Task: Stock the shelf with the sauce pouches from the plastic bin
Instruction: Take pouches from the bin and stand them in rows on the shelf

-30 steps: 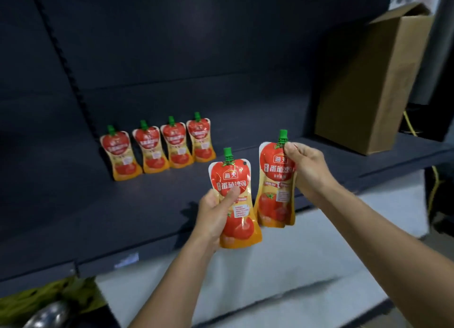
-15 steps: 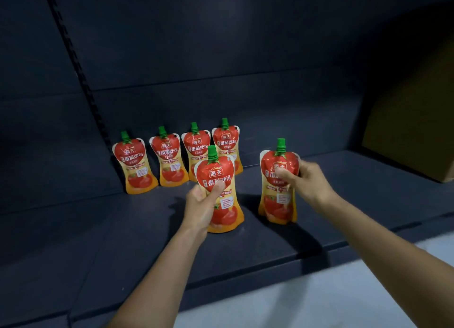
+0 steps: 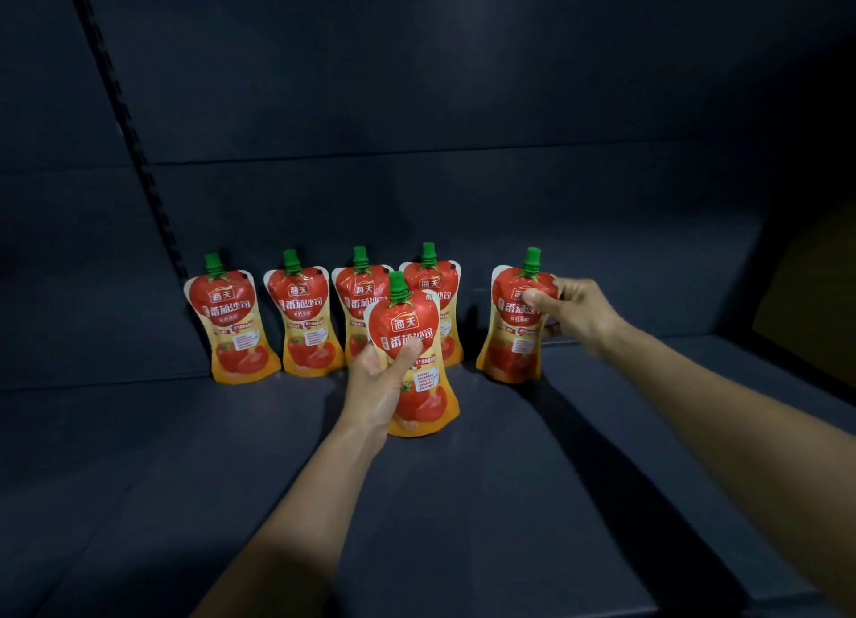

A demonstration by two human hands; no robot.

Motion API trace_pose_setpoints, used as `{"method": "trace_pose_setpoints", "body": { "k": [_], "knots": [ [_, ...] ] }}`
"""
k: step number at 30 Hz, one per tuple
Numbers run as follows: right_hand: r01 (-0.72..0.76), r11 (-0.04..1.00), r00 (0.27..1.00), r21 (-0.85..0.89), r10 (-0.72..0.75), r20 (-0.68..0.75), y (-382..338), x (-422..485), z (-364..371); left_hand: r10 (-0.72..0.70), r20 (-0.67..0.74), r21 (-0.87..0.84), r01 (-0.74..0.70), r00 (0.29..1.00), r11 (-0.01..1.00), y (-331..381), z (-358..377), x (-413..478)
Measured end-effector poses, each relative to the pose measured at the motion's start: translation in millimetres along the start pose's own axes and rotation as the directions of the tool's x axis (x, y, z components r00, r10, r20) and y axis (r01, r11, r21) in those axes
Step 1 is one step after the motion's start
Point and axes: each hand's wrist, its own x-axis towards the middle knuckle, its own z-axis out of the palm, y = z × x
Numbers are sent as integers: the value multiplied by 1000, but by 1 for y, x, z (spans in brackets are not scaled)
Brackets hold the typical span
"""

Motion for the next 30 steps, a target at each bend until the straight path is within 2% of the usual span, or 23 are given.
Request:
{"method": "trace_pose_setpoints", "body": {
  "k": [10, 15, 17, 18, 20, 21, 22, 23, 25, 26, 28, 30],
  "knots": [
    [55, 998, 990, -31, -50, 131, 11, 64, 14, 9, -41, 26, -8, 999, 1000, -4, 11, 17],
    [72, 995, 988, -69, -62, 141, 15, 70, 16, 16, -37, 23, -15, 999, 1000, -4, 14, 19],
    [77, 993, 996, -87, -72, 60, 16, 68, 16, 15, -40, 29, -14, 999, 999, -4, 16, 20],
    [92, 989, 994, -118, -98, -43, 17, 65, 16, 17, -37, 29, -16, 999, 999, -5, 18, 20],
    [165, 968, 928, -190, -217, -303, 20, 55, 17, 19, -27, 22, -18, 999, 1000, -7, 22, 22],
    [227, 954, 895, -194, -283, -345, 19, 44, 19, 14, -24, 13, -14, 1000, 1000, -7, 26, 23],
    [285, 942, 899, -179, -328, -290, 18, 32, 23, 10, -15, 7, -9, 1000, 1000, -8, 31, 23],
    [329, 934, 923, -138, -349, -164, 15, 19, 27, 9, 8, -2, -9, 1000, 1000, -8, 37, 23],
    [307, 952, 945, -16, -303, 120, 11, -1, 34, 16, 80, -10, -16, 997, 1000, -11, 52, 23],
    [283, 958, 940, 42, -286, 186, 11, -5, 34, 16, 116, -5, -16, 993, 1000, -12, 60, 24],
    [236, 966, 952, 105, -252, 174, 15, -4, 24, 10, 168, 39, -17, 986, 999, -15, 75, 26],
    [204, 975, 972, 83, -212, 99, 23, 2, 6, 55, 158, 186, -85, 986, 979, -13, 89, 30]
  ]
}}
